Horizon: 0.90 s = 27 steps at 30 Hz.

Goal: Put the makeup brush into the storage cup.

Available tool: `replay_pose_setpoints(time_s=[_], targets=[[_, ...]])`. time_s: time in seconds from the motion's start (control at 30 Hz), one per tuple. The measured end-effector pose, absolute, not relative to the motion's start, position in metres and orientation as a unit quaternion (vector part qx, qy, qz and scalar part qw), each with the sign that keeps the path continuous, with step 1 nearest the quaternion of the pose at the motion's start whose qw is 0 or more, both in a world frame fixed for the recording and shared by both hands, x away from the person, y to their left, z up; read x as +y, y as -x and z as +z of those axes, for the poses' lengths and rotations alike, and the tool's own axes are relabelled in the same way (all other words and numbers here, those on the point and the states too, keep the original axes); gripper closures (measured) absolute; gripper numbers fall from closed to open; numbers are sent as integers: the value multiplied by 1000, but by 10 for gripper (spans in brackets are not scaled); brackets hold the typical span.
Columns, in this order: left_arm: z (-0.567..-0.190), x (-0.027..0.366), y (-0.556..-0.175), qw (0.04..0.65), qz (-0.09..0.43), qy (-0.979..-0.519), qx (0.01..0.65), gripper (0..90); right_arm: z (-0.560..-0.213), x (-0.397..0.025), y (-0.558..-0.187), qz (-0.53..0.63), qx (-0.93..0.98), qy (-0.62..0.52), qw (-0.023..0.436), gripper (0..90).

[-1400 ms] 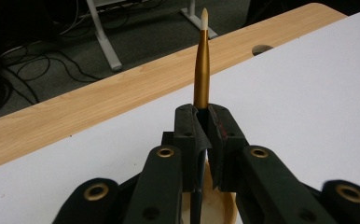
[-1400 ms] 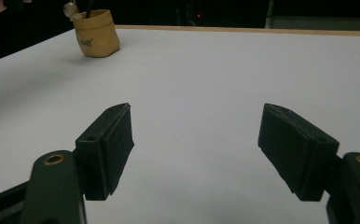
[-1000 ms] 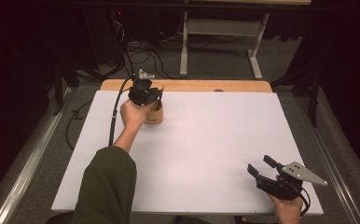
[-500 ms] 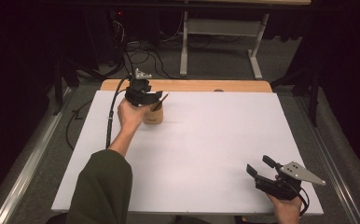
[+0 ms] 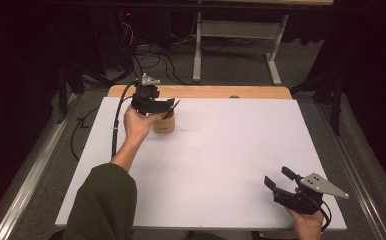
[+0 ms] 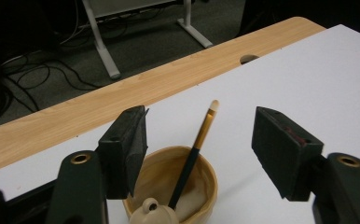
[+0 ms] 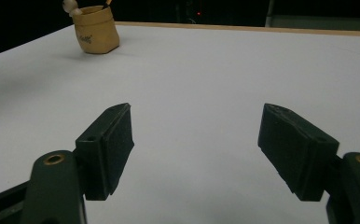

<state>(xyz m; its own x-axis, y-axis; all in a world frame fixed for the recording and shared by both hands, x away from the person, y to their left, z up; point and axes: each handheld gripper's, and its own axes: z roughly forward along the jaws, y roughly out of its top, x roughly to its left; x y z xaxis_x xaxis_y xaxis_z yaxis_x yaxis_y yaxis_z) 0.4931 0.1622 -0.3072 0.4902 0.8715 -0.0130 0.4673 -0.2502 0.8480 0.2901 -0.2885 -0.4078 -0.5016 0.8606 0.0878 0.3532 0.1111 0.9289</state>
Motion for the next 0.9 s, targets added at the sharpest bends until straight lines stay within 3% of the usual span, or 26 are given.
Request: replay_pose_setpoints(time_s=[0.9], targets=[[-306, 182, -473, 438, 224, -751, 441, 343, -408, -289, -291, 507, 702, -433, 250, 281]])
